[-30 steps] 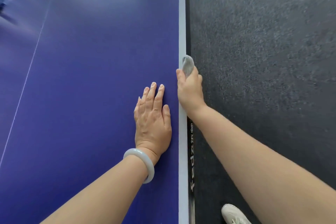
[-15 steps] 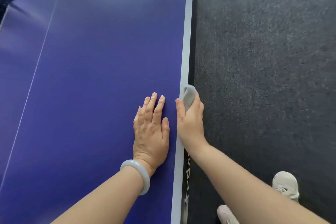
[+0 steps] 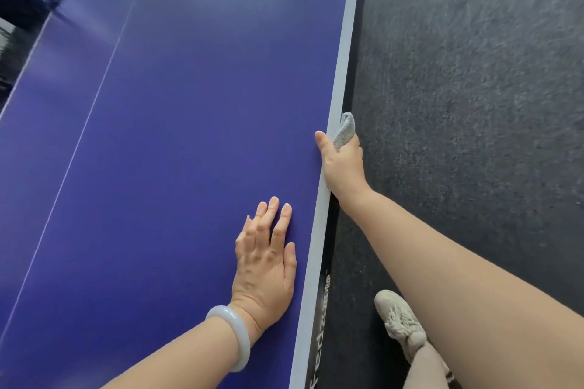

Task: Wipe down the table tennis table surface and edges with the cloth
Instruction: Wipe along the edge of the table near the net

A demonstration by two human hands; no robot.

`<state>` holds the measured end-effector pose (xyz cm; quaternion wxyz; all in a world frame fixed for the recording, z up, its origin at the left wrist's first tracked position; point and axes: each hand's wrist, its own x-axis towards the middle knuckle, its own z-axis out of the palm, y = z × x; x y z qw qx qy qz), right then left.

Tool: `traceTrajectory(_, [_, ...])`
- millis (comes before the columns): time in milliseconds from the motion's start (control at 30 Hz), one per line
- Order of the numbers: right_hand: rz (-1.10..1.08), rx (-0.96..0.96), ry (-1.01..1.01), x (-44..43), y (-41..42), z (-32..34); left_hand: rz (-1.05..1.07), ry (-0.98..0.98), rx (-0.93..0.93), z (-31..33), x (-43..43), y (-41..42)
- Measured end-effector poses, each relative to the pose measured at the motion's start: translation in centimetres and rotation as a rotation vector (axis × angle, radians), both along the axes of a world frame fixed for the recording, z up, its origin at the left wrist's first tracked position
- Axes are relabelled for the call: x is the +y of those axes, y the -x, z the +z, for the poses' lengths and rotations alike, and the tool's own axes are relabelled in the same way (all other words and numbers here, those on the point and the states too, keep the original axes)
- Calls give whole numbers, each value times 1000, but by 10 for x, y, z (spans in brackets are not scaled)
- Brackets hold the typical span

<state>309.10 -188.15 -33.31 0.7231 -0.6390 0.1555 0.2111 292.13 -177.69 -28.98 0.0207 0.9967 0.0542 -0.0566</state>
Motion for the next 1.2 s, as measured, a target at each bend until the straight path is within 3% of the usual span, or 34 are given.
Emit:
traceTrajectory(133, [3,-22,49,0,3,4,-117,-101,47,10,8,-10])
traceTrajectory(300, [-27,-78,86,4,7,5,-229,-47,-14,25,22,-76])
traceTrajectory(500, [-28,-198,242,3,18,15,-146,-7,-65,21,18,-196])
traceTrajectory(567, [26,-221,108,0,26,21,-142,-3,-70,14,12,-231])
traceTrajectory(767, [6,-29,-288,-26,7,12,-191,3,-57,0,4,-298])
traceTrajectory(1033, [70,-184,-260,-27,-95,-7,-145,52,-91,-6,-11,-411])
traceTrajectory(1200, [99,-230,-325,-30,-70,-23,-56,153,-137,-14,-16,-426])
